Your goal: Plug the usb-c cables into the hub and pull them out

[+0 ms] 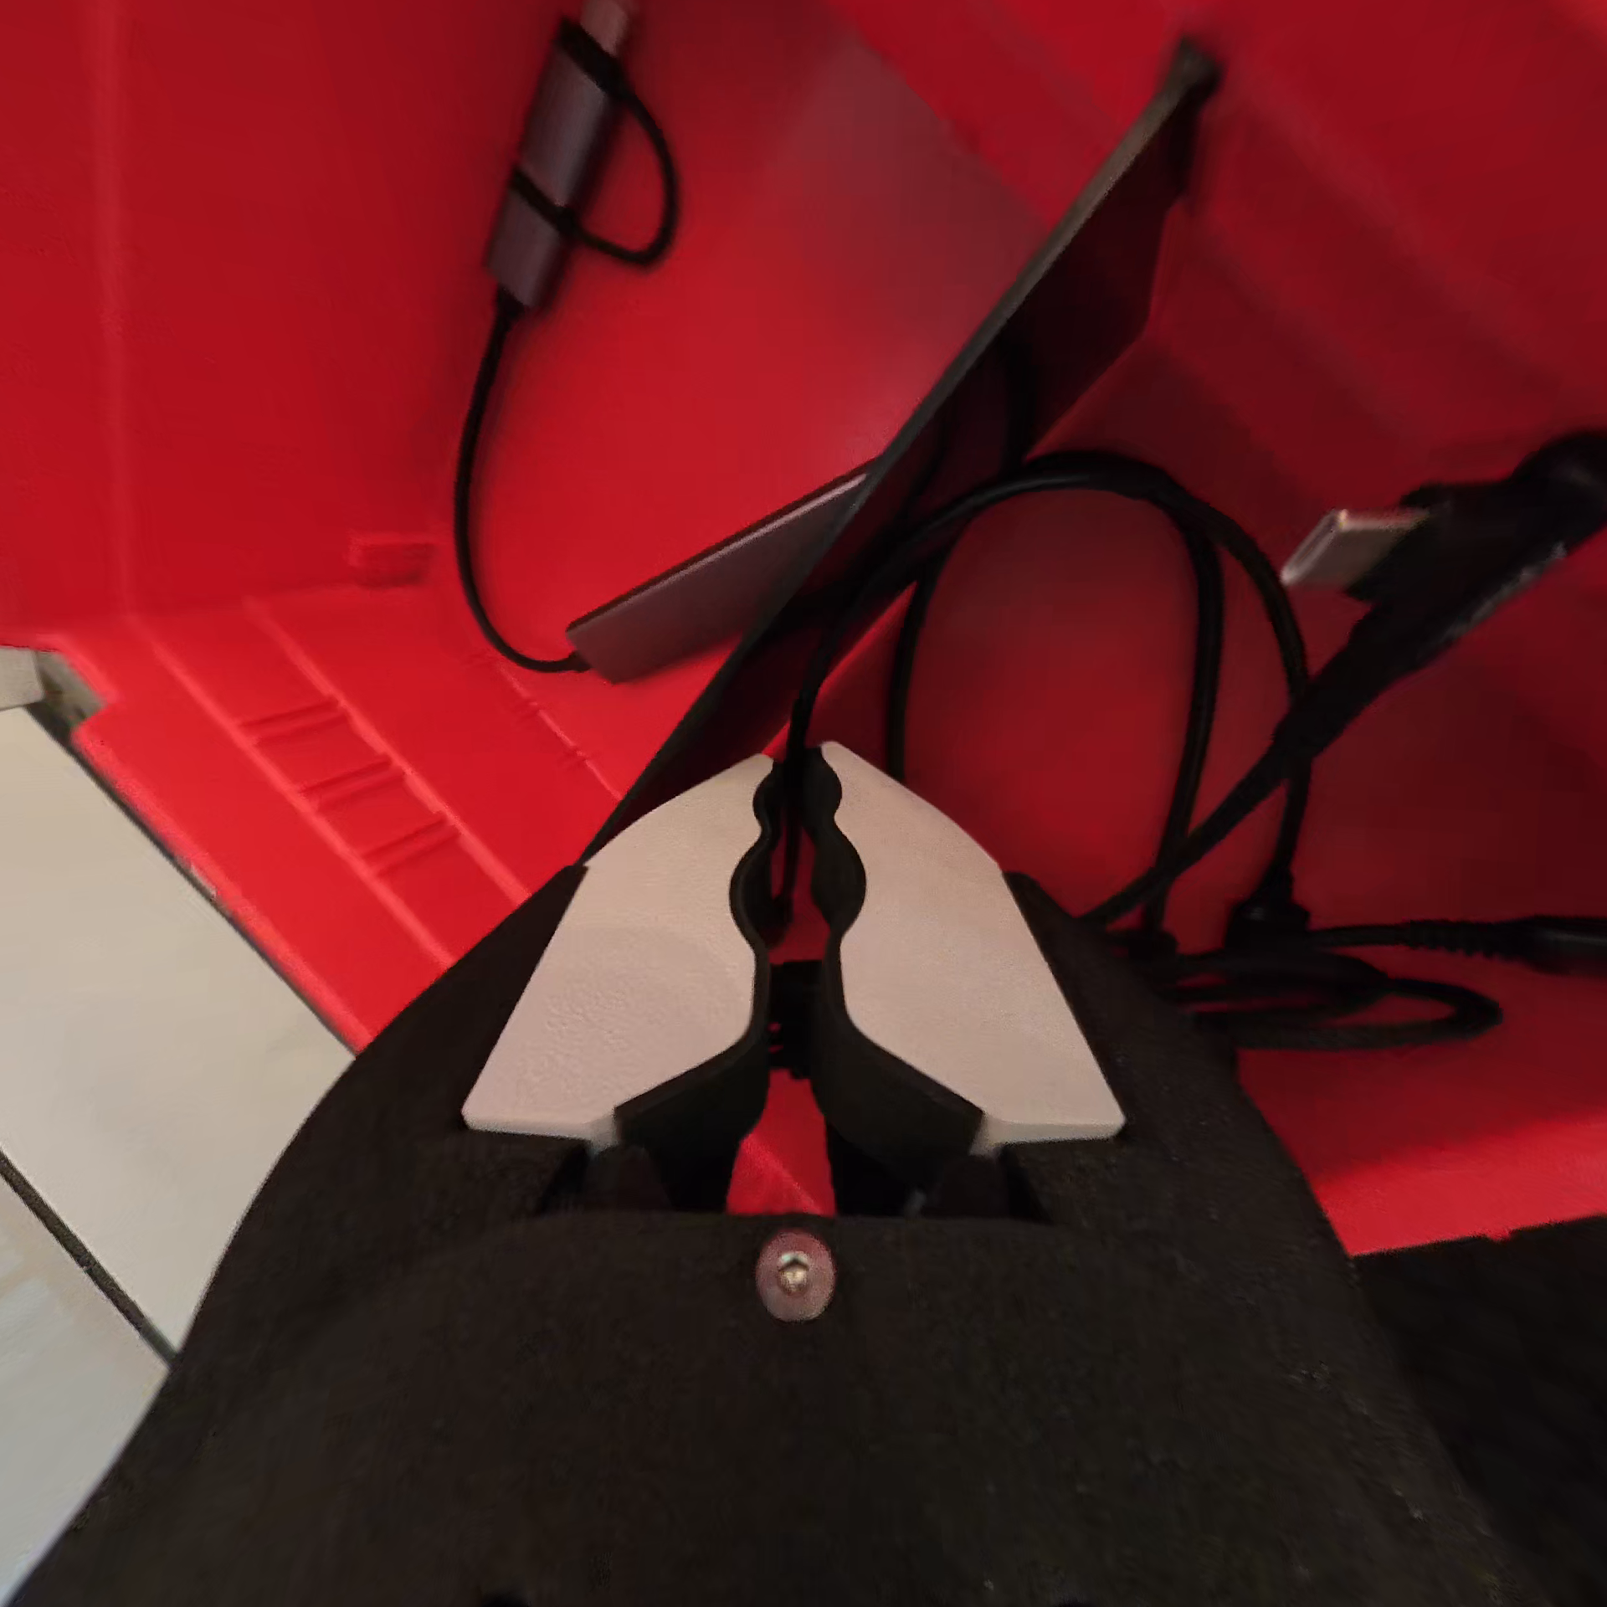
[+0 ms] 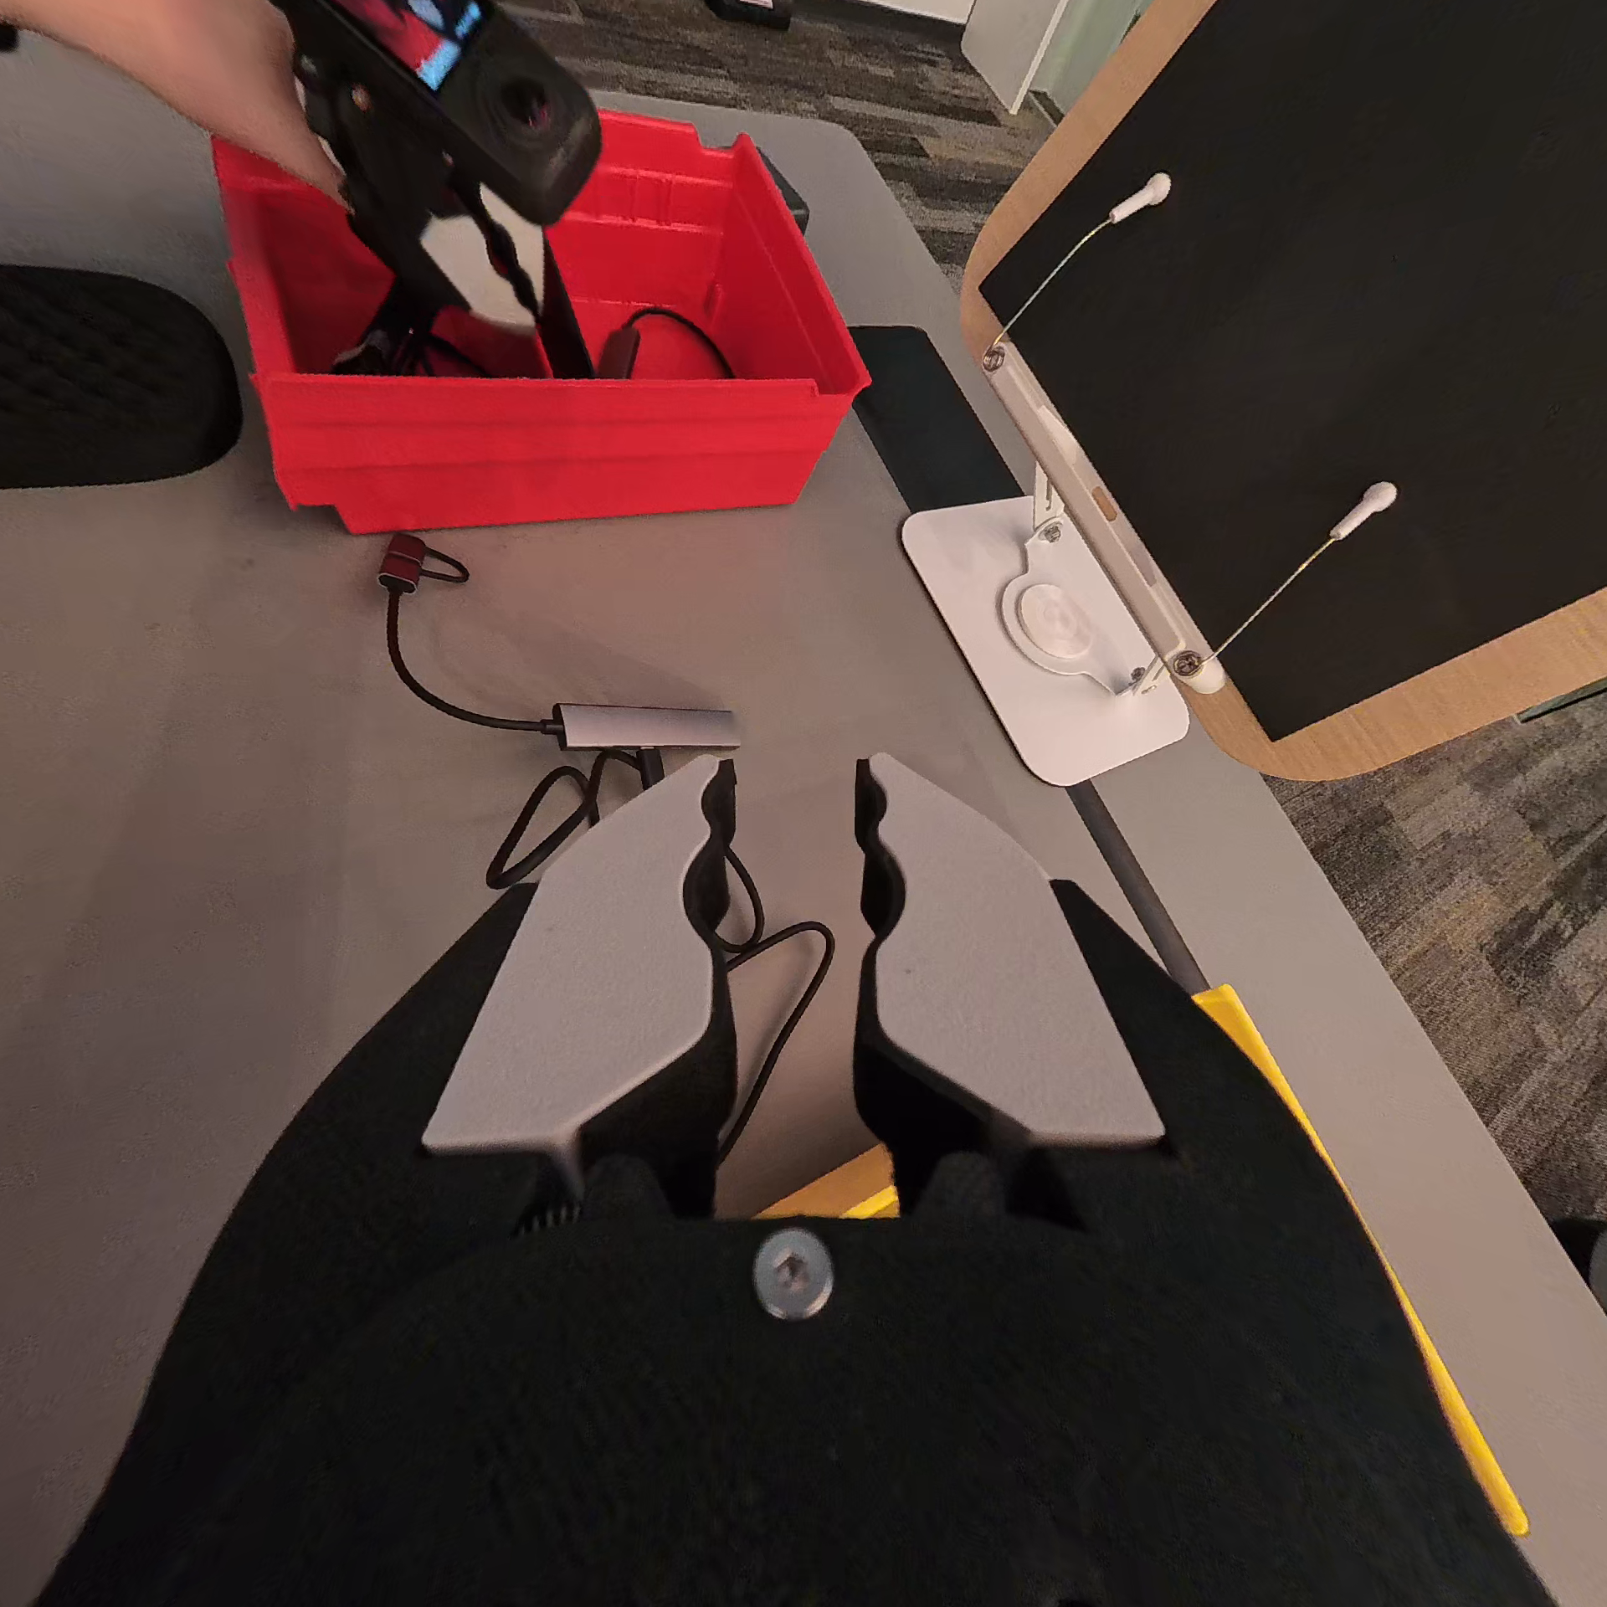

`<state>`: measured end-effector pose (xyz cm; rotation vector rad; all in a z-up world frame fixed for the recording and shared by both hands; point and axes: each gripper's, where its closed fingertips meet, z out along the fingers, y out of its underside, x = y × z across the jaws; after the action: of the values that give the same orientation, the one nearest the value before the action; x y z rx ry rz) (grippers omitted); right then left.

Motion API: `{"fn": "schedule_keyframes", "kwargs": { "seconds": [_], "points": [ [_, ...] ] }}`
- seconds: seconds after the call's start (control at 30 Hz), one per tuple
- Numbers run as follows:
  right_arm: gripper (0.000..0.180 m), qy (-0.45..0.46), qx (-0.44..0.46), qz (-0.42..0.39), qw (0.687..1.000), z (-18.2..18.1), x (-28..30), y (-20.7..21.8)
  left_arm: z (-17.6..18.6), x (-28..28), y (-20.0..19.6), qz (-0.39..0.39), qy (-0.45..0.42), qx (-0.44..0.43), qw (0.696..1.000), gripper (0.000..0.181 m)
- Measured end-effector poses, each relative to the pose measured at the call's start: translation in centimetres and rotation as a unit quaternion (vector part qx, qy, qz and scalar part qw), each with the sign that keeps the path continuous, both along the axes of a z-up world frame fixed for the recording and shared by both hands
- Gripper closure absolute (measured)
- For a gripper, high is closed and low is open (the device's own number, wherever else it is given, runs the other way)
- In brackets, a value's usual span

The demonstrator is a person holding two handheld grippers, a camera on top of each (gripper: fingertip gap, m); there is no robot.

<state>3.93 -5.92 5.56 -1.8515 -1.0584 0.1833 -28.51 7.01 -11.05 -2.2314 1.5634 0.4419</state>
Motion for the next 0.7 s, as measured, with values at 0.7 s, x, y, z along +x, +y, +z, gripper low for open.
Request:
{"fn": "schedule_keyframes", "kwargs": {
  "seconds": [0.7],
  "points": [
    [0.130,0.203,0.148,0.123,0.960,4.3,-11.8,-2.1,21.4,9.0,-5.8,-0.067,-0.223,0.208,0.950,0.177]
  ]
}}
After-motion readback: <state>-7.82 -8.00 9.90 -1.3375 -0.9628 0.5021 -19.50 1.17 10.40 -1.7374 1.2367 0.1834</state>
